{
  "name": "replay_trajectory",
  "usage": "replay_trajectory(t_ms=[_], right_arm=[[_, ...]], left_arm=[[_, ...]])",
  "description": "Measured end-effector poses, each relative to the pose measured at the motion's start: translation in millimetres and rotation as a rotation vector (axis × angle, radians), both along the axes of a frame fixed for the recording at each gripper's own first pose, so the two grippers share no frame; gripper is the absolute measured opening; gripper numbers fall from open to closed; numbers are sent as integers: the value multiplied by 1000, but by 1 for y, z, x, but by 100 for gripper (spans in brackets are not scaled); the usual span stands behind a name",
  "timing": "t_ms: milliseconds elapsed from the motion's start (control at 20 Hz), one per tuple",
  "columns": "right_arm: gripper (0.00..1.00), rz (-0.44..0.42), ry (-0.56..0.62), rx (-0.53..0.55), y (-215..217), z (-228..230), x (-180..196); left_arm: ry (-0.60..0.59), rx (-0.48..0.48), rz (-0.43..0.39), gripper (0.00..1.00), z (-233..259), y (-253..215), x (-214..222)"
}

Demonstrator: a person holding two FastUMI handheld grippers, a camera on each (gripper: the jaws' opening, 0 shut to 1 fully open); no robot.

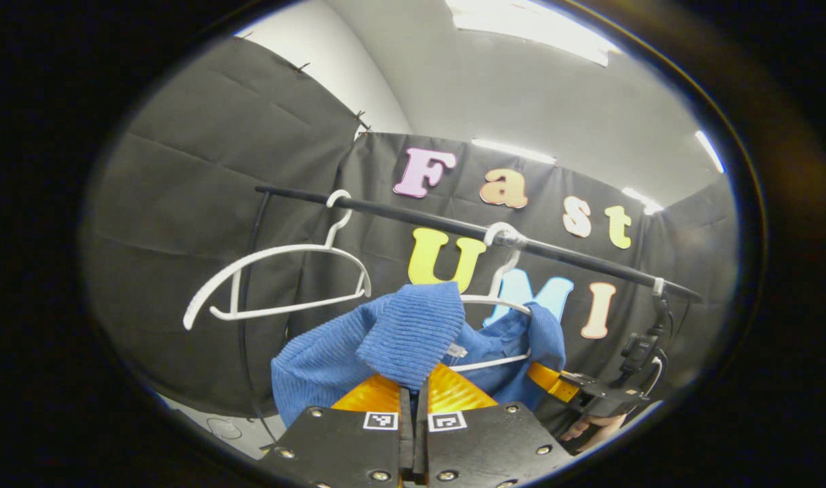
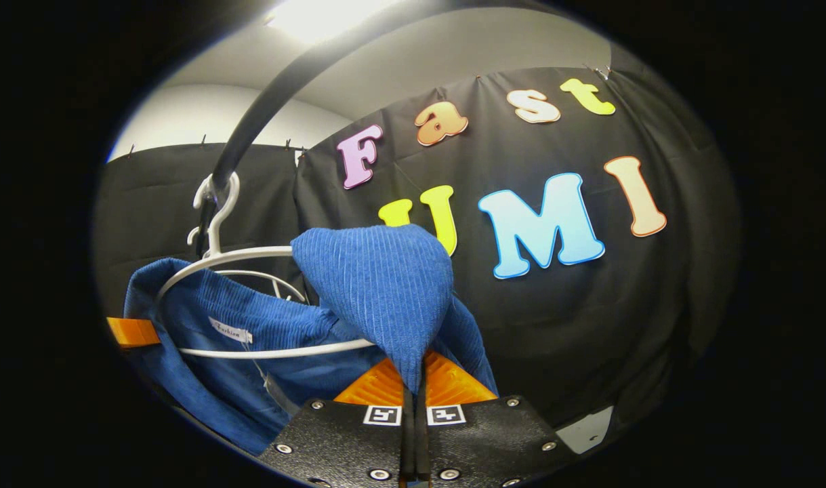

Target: Grasp the clothes on the hanger with both hands and then place them into the laundry hamper below.

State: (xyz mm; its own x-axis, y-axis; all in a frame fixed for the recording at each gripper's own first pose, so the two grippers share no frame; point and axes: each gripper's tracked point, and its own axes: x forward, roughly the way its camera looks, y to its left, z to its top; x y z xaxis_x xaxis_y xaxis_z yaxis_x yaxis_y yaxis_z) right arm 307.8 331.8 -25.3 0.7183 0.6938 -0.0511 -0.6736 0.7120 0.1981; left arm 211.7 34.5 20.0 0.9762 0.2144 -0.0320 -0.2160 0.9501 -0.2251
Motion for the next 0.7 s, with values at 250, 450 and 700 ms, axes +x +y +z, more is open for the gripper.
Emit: replay_trajectory(t_ms=[250,450,700], right_arm=[[0,-74,-14,33,-12,12,28],[0,-106,-31,47,-16,16,33],[0,-232,-98,87,-35,23,60]], left_arm=[[-33,16,24,1,21,21,-5],[-44,23,67,1,30,51,-18],[-20,55,105,2,27,80,-18]])
